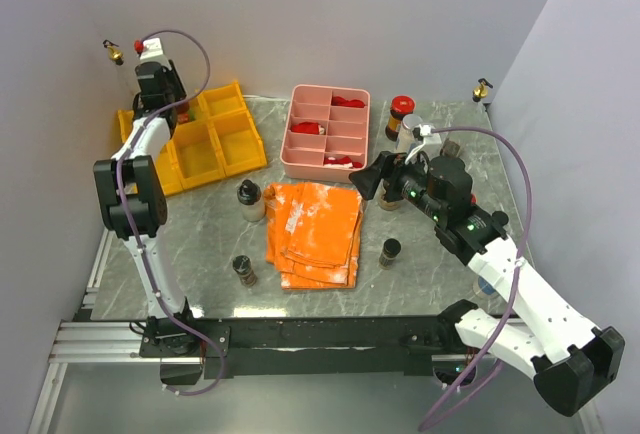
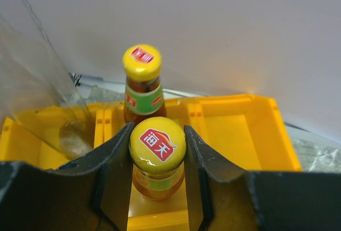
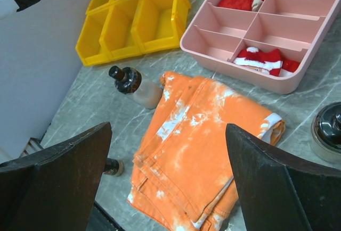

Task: Organize the condiment bottles
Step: Place the bottle in the storage box, then pick up the bottle from the center of the board.

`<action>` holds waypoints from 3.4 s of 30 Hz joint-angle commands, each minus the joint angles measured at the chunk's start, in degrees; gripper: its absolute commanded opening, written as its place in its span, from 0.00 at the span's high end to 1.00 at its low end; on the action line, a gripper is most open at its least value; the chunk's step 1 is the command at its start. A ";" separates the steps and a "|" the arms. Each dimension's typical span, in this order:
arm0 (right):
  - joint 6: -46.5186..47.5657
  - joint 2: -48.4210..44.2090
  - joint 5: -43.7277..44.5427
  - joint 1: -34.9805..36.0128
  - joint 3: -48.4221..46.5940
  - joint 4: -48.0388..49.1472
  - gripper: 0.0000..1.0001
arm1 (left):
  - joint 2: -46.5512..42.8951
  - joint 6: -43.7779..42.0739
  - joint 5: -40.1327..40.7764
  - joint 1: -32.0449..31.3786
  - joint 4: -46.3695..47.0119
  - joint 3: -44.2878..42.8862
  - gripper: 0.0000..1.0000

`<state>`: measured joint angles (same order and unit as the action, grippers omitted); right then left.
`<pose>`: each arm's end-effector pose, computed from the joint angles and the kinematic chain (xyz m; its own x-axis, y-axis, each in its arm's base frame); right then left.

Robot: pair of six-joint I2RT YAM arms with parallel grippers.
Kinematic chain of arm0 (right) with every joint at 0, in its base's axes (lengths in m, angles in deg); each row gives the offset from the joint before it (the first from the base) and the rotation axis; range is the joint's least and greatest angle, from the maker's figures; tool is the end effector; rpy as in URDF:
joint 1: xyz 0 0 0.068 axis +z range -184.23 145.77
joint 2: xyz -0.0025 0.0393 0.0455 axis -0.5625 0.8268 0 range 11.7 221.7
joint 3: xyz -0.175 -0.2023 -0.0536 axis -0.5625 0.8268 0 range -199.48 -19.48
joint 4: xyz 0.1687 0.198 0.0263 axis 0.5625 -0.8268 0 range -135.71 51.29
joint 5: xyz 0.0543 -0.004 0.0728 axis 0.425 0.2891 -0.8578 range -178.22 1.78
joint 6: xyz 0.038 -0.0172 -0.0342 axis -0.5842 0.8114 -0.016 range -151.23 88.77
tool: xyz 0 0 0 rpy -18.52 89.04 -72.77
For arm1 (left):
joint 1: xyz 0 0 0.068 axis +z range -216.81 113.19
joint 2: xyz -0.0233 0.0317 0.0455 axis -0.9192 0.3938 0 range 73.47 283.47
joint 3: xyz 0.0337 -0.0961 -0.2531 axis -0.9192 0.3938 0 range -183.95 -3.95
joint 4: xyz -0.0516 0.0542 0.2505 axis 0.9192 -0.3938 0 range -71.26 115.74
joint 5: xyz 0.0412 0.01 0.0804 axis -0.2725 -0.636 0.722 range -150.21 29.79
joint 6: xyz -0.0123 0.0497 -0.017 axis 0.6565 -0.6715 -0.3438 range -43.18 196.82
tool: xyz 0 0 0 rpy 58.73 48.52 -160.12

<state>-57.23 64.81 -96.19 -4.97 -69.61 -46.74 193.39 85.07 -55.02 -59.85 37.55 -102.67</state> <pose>0.1865 0.1102 0.3509 -0.4141 0.2657 -0.8706 -0.4687 0.7577 0.4542 0.5055 0.0648 0.2918 -0.1301 -0.1598 -0.9785 -0.2302 0.9648 -0.1269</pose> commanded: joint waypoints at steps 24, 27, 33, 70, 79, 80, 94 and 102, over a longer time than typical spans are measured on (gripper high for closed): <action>0.42 -1.68 -0.21 0.19 -0.41 2.76 0.04 | -8.55 4.93 -4.31 0.95 2.00 3.00 0.23; 0.16 -2.21 -0.82 0.10 -0.06 3.11 0.04 | -10.32 6.78 -2.05 0.16 -5.38 0.81 0.18; 0.07 -2.74 -0.82 0.19 0.21 2.23 0.04 | -14.09 10.90 2.18 -2.74 -16.45 0.19 0.07; -0.37 -4.50 -2.67 0.19 2.40 3.46 0.05 | -38.80 13.46 3.07 -30.52 -41.70 32.80 0.08; -0.72 -5.55 -3.98 0.10 2.76 3.73 0.05 | -37.65 16.09 4.66 -30.52 -41.09 33.84 0.07; -0.72 -5.64 -3.99 0.19 2.76 3.64 0.05 | -37.57 16.62 4.39 -30.43 -40.12 34.46 0.07; -1.60 -6.96 -5.48 0.19 3.28 4.52 0.05 | -33.96 16.09 7.72 -30.60 -38.09 35.96 0.19; -1.25 -7.92 -4.69 0.19 3.02 3.90 0.05 | -31.76 17.32 6.06 -30.60 -38.79 35.09 0.41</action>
<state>-58.65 58.05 -100.97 -4.97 -66.66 -44.86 160.65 101.58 -48.63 -90.27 -1.46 -65.93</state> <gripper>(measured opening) 0.954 0.667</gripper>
